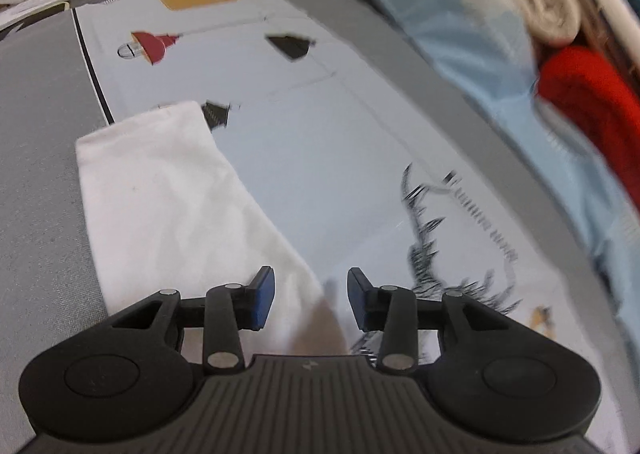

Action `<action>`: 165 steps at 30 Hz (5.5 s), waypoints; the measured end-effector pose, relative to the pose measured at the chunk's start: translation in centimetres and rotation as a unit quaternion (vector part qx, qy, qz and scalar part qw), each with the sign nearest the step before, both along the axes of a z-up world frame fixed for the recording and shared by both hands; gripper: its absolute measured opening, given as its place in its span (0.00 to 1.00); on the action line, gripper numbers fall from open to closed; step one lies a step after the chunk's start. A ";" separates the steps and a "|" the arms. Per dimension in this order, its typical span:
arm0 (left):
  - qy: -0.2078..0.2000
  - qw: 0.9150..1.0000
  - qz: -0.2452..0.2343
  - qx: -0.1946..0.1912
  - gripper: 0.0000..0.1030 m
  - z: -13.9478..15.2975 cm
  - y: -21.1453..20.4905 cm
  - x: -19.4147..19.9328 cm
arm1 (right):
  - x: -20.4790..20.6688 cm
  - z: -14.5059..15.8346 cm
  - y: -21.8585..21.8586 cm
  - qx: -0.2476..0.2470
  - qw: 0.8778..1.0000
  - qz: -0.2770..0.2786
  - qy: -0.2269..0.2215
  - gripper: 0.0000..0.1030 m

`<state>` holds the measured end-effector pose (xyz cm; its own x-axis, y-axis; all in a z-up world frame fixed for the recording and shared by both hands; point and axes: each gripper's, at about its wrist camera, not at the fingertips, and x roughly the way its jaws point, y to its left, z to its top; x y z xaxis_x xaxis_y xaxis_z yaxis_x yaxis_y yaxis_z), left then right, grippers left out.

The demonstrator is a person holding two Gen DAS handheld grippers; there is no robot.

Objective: Fold small clothes

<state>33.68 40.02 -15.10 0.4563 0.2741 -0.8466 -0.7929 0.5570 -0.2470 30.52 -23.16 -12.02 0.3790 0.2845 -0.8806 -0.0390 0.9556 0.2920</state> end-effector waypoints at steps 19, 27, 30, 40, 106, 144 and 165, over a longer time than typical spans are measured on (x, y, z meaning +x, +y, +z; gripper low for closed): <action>-0.171 0.982 0.055 0.057 0.06 9.1 -1.0 -11.4 | 0.0 0.3 0.2 -0.007 1.000 -0.004 0.004 0.21; -0.012 0.990 0.143 -0.011 0.14 5.3 2.2 -17.9 | -0.5 0.5 0.5 0.001 1.000 0.000 0.008 0.21; 0.013 0.996 0.084 0.013 0.30 5.6 1.4 -16.7 | -0.5 0.6 0.4 0.002 1.000 0.001 0.009 0.21; 0.173 0.938 -0.287 0.086 0.45 -1.5 -6.7 -9.6 | -0.3 0.6 0.5 -0.001 1.000 0.005 0.010 0.21; 0.054 0.864 -0.496 0.060 0.29 -3.6 -27.8 -4.5 | -0.6 -1.3 -10.3 -0.129 0.985 -0.006 -0.117 0.35; 0.105 0.911 -0.398 -0.011 0.05 1.0 -27.1 -28.0 | -26.3 1.3 -17.6 0.019 0.985 -0.168 -0.021 0.05; 0.192 0.863 -0.466 0.043 0.31 -1.7 -31.5 -26.8 | -25.7 -1.1 -12.6 -0.111 0.992 -0.066 0.002 0.32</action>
